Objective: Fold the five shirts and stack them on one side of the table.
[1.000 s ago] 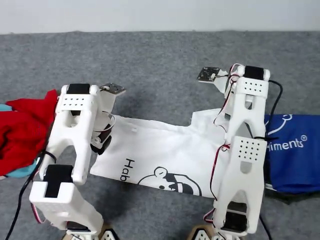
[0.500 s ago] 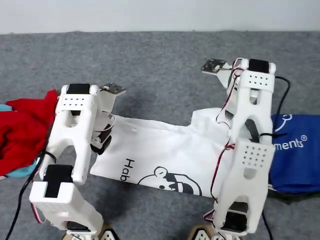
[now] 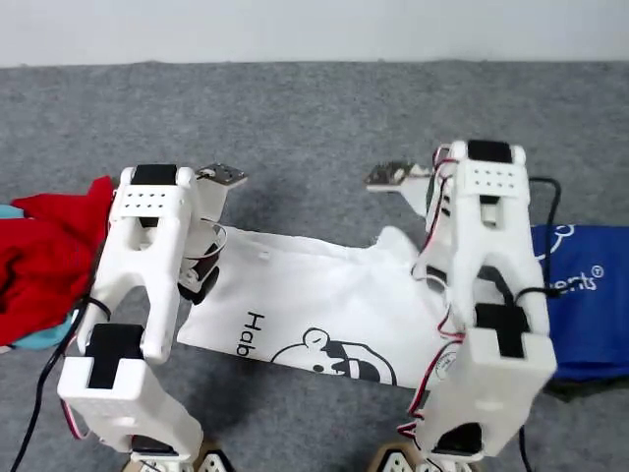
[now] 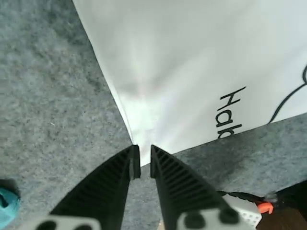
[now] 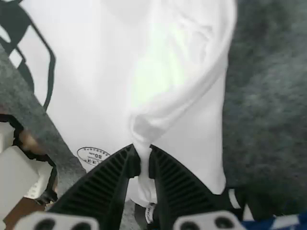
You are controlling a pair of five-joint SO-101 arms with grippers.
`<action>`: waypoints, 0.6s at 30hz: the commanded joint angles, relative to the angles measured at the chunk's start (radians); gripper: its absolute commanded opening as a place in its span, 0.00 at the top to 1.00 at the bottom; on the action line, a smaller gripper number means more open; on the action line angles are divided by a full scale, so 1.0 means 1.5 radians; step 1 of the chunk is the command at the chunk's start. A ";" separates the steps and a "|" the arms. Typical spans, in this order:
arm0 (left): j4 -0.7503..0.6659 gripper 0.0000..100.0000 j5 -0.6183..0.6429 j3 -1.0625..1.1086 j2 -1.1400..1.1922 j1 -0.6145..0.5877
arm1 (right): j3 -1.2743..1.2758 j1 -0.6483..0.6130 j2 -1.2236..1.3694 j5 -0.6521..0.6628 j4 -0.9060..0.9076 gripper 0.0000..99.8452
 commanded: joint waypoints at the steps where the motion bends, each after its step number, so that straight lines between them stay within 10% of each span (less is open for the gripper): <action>1: -0.001 0.95 0.005 -0.003 -0.027 0.006 | 0.107 -0.009 -0.084 0.008 -0.048 0.99; 11: 0.000 0.95 0.005 -0.003 -0.027 0.006 | 0.373 -0.015 -0.188 0.002 -0.254 0.93; 18: -0.001 0.95 0.005 -0.003 -0.027 0.006 | 0.324 -0.019 -0.344 -0.106 -0.135 0.77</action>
